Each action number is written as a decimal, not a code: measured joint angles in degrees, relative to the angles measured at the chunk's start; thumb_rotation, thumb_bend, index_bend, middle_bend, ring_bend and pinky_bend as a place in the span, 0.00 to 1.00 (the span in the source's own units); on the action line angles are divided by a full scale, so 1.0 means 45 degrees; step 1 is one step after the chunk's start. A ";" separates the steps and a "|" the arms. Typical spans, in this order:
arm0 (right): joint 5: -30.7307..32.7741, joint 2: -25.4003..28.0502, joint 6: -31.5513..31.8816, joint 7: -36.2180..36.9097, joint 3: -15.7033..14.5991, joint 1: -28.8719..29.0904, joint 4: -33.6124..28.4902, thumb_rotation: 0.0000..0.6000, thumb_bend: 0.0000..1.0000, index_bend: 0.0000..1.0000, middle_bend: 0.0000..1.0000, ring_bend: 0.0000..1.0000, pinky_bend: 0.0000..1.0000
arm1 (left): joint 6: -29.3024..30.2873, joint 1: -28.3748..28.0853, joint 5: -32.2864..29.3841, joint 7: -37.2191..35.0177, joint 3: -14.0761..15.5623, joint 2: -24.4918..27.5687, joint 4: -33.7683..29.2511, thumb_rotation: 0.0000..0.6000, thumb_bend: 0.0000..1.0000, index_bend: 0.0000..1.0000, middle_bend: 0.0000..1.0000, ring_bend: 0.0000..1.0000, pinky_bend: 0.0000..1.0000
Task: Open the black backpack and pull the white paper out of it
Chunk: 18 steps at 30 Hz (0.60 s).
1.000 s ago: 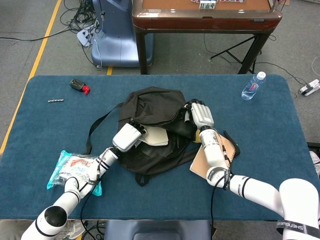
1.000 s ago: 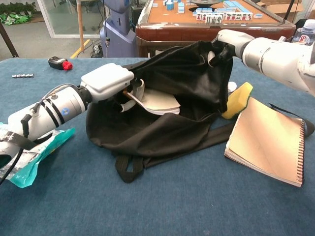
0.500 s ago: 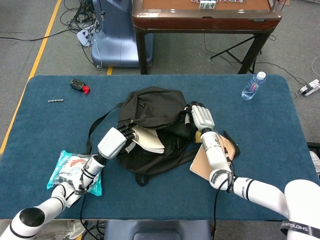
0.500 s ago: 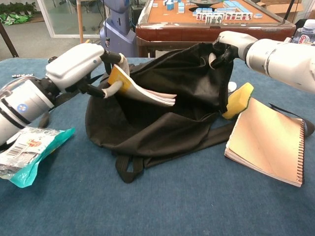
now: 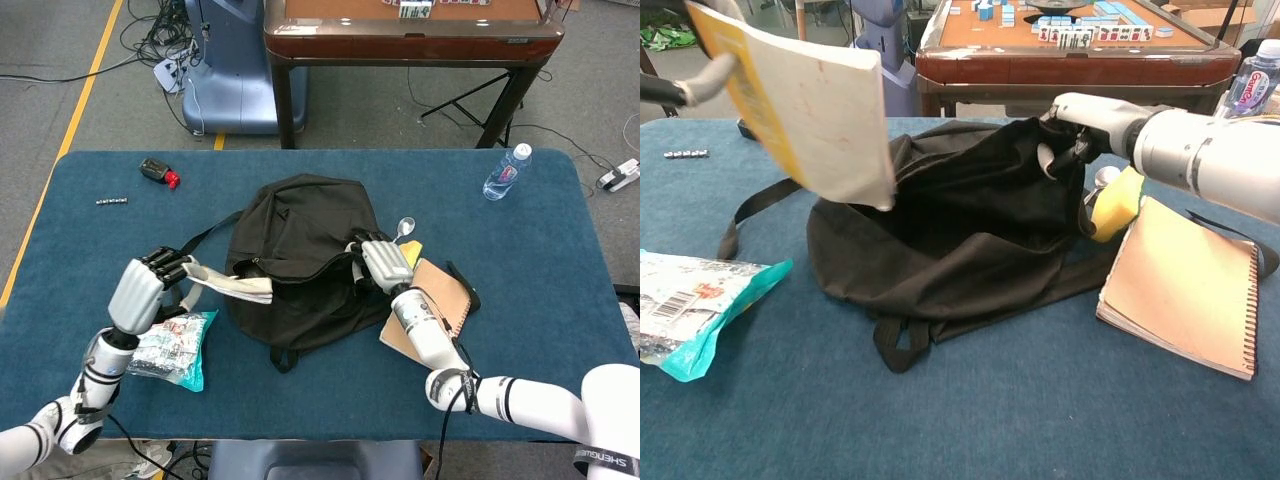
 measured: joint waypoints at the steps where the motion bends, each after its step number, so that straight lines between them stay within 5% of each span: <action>1: -0.0142 0.0142 -0.0108 -0.0006 -0.0159 -0.0053 -0.0303 1.00 0.59 0.17 0.13 0.05 0.07 | 0.0100 0.0141 0.0020 0.0143 -0.0031 0.0265 -0.0254 1.00 0.51 0.70 0.61 0.47 0.46; 6: -0.1002 0.0865 -0.0423 0.0108 -0.0732 -0.0341 -0.1650 1.00 0.52 0.00 0.05 0.00 0.02 | 0.0312 0.0652 0.0021 0.0767 -0.0356 0.1217 -0.0966 1.00 0.51 0.70 0.61 0.47 0.46; 18: -0.4098 0.3583 0.0476 0.1372 -0.1821 -0.2009 -0.4451 1.00 0.51 0.00 0.04 0.00 0.01 | -0.0833 0.0547 -0.0895 0.1273 -0.1463 0.1491 -0.0705 1.00 0.51 0.70 0.62 0.47 0.46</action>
